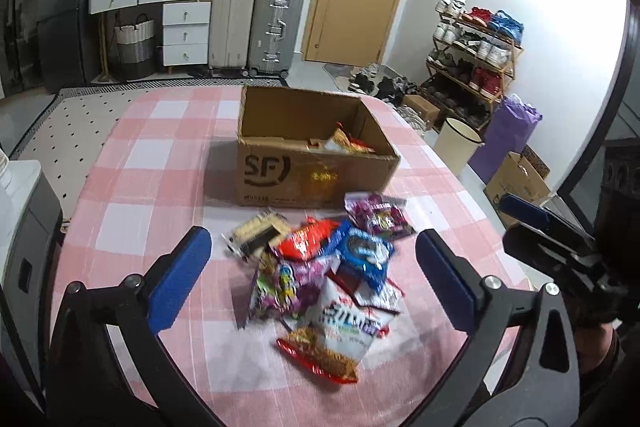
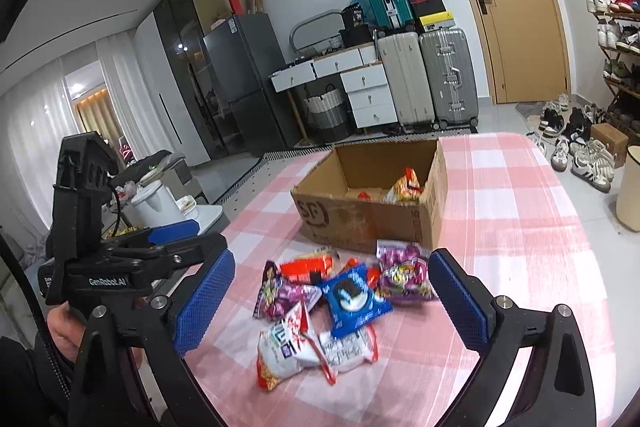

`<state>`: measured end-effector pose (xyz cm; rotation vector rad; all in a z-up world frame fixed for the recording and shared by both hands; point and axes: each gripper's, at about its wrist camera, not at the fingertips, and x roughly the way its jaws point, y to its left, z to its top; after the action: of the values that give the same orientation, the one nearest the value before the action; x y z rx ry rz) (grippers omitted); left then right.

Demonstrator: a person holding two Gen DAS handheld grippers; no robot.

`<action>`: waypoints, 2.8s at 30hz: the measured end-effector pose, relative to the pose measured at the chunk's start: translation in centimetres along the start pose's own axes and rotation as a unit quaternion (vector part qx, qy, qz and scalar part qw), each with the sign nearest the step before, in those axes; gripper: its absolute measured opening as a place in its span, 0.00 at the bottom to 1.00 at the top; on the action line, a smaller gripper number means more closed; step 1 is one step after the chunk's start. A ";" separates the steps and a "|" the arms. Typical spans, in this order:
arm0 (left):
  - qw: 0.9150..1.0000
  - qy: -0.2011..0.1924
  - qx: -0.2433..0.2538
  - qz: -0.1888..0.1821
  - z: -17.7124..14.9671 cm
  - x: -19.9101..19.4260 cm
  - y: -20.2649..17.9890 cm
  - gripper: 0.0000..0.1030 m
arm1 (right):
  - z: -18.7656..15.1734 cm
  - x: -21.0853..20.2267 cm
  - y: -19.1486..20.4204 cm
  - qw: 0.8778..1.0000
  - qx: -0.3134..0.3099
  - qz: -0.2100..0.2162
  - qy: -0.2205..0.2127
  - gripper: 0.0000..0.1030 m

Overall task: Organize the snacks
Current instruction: 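Withdraw both tools from the box back toward the snack pile, then lower the left tool onto the white noodle-snack bag and close it, then grasp the white snack pack with the right tool while the left tool holds the noodle bag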

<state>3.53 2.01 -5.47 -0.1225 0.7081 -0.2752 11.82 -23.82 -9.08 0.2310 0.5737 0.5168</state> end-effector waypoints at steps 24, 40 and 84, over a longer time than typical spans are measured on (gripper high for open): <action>0.990 0.130 0.025 -0.051 -8.3 8.2 -2.2 0.93 | -4.4 -0.2 -1.6 0.999 0.017 0.005 0.031 0.96; 0.988 0.145 0.021 -0.043 -8.8 10.1 -1.9 0.39 | -5.4 -0.5 -3.4 0.999 0.039 0.003 0.035 0.96; 0.992 0.091 -0.047 -0.073 -7.9 4.2 5.3 0.38 | -8.8 7.4 -2.2 0.989 0.022 -0.019 0.143 0.96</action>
<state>2.49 5.75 -15.16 -0.2411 0.8954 -0.3974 12.96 -21.18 -20.45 0.1888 0.8674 0.5043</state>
